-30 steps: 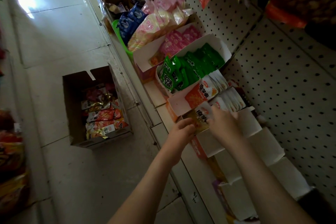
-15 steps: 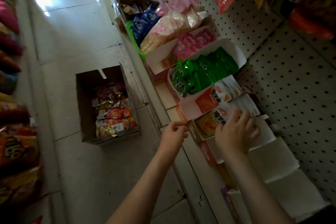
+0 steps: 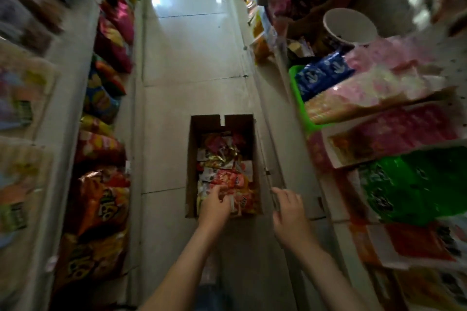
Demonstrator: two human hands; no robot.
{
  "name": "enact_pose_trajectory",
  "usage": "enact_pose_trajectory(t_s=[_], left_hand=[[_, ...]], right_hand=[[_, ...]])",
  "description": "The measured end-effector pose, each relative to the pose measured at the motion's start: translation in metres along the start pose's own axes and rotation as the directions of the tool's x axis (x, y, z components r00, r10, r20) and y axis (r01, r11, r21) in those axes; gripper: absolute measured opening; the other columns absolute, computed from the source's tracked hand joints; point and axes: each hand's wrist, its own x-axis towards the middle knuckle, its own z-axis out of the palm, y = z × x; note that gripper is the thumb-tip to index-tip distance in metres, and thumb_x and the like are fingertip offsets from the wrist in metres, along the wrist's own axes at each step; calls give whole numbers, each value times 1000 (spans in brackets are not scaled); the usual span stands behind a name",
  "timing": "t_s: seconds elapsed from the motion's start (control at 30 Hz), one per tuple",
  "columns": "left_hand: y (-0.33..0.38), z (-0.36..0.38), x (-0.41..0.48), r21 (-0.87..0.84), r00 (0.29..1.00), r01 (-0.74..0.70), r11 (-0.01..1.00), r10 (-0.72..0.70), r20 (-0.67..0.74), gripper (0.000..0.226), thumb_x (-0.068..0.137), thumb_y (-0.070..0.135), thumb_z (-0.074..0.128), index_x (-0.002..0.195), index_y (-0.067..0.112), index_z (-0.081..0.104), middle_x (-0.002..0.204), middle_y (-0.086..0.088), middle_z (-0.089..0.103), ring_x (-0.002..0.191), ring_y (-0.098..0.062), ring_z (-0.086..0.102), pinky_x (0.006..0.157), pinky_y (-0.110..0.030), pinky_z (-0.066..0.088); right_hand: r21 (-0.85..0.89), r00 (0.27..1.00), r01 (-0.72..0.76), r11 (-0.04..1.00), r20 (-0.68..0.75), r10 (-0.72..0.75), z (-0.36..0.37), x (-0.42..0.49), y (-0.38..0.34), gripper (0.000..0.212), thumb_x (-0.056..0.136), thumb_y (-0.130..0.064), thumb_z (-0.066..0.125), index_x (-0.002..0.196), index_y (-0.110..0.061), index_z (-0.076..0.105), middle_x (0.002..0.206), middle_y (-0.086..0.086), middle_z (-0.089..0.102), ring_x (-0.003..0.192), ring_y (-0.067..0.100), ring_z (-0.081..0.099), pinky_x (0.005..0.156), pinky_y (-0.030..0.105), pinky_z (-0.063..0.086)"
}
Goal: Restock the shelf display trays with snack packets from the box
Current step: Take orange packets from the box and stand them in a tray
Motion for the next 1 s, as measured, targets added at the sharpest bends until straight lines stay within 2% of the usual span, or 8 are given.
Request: enact_pose_trajectory(t_s=[0.2, 0.3, 0.43, 0.53, 0.63, 0.77, 0.9, 1.0], left_hand=[[-42, -55, 114, 120, 1000, 11, 993, -10, -9, 26, 98, 20, 48, 122, 21, 56, 114, 1, 63, 98, -13, 57, 77, -25, 46], [-62, -53, 153, 174, 1000, 15, 985, -16, 6, 26, 98, 16, 47, 121, 20, 57, 116, 1, 62, 100, -11, 56, 77, -20, 41], [-89, -19, 202, 194, 993, 37, 980, -59, 106, 30, 98, 18, 47, 127, 23, 53, 121, 1, 61, 108, -16, 59, 90, -28, 49], [-116, 17, 246, 307, 971, 54, 950, -121, 206, 36, 98, 19, 44, 133, 21, 48, 126, -4, 59, 115, -23, 56, 94, -28, 45], [-148, 50, 279, 478, 938, 61, 876, -214, 272, 34, 97, 21, 42, 131, 24, 49, 124, -6, 59, 112, -25, 57, 98, -40, 48], [-172, 74, 299, 621, 884, -17, 783, -278, 375, 36, 96, 20, 47, 132, 17, 50, 131, -7, 55, 118, -27, 54, 99, -37, 46], [-172, 75, 320, 722, 841, -91, 686, -335, 425, 43, 88, 36, 61, 126, 17, 56, 126, -8, 57, 115, -27, 54, 100, -40, 44], [-164, 63, 340, 621, 896, -48, 782, -241, 373, 37, 95, 34, 49, 130, 21, 53, 127, -7, 57, 115, -27, 53, 96, -36, 45]], right_hand=[[117, 907, -277, 954, 358, 220, 100, 115, -8, 46, 91, -8, 53, 137, -13, 45, 135, 7, 49, 125, 22, 47, 105, 32, 39], [107, 851, -309, 945, 475, 224, 138, 149, 0, 36, 94, -16, 52, 129, -16, 52, 132, 7, 54, 121, 23, 51, 99, 31, 41], [128, 803, -294, 947, 571, 172, 192, 187, 17, 20, 97, -23, 50, 115, -26, 59, 125, 0, 60, 112, 16, 56, 93, 26, 44], [-23, 759, -175, 984, 634, 149, 250, 223, 39, 40, 94, -23, 54, 133, -26, 48, 138, 2, 50, 125, 21, 48, 106, 37, 40], [-232, 721, 18, 973, 676, 148, 299, 242, 52, 59, 89, -23, 59, 142, -25, 33, 148, 4, 36, 138, 25, 31, 114, 42, 23], [-358, 744, 180, 916, 659, 111, 335, 246, 64, 53, 91, -18, 54, 142, -19, 40, 151, 5, 32, 140, 27, 20, 113, 43, 15], [-85, 834, 27, 996, 552, 25, 332, 271, 69, 38, 95, -18, 47, 133, -19, 51, 141, 7, 43, 131, 25, 36, 109, 36, 31], [293, 938, -140, 946, 345, 32, 321, 301, 64, 22, 95, -14, 49, 114, -18, 61, 117, 4, 60, 111, 21, 55, 92, 32, 45]])
